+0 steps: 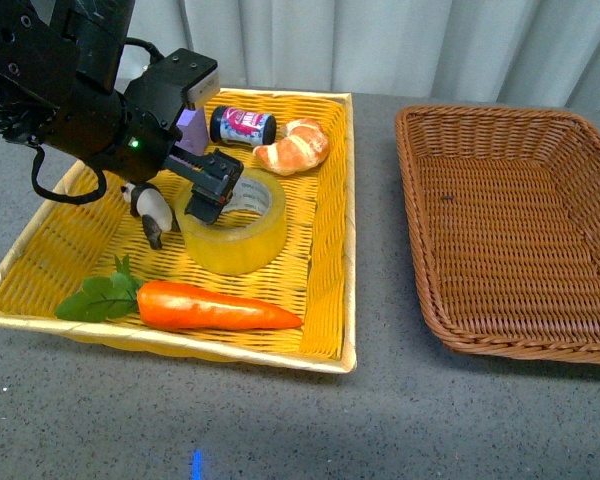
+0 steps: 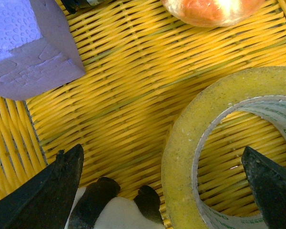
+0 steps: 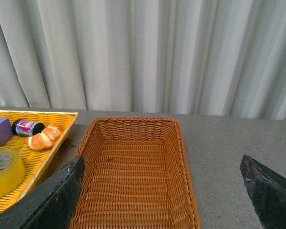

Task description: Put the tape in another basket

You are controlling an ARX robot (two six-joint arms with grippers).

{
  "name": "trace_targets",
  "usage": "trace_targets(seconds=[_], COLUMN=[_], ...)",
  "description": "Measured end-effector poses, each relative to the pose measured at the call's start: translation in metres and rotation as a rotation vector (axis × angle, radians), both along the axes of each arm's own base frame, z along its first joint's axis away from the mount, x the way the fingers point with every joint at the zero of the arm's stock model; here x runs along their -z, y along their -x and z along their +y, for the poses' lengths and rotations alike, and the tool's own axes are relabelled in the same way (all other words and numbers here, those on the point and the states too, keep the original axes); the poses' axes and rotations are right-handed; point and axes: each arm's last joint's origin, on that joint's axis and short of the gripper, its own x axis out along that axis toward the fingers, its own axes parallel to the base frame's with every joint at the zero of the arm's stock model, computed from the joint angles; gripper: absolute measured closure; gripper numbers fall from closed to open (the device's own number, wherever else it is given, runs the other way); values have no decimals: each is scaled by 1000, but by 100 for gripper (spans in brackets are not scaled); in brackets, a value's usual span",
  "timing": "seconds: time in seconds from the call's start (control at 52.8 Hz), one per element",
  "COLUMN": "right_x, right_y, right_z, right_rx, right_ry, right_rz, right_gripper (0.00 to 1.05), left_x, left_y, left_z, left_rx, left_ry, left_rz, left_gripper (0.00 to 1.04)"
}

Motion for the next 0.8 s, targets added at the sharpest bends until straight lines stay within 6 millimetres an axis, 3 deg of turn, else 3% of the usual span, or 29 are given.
trace_targets(seconds=[0.057, 0.265, 0.549, 0.795], right_x=[0, 0, 0, 0], right_y=[0, 0, 0, 0], right_z=[0, 0, 0, 0], right_rx=[0, 0, 0, 0], right_ry=[0, 0, 0, 0], right_rz=[0, 0, 0, 0], right_gripper=[9, 9, 9, 9], left_x=[0, -1, -1, -7], left_y=[-1, -2, -1, -1], left_z=[0, 0, -4, -8], left_rx=[-2, -6, 10, 35], left_ry=[-9, -15, -12, 3], left_rz=[-2, -7, -5, -3], left_gripper=[11, 47, 88, 91])
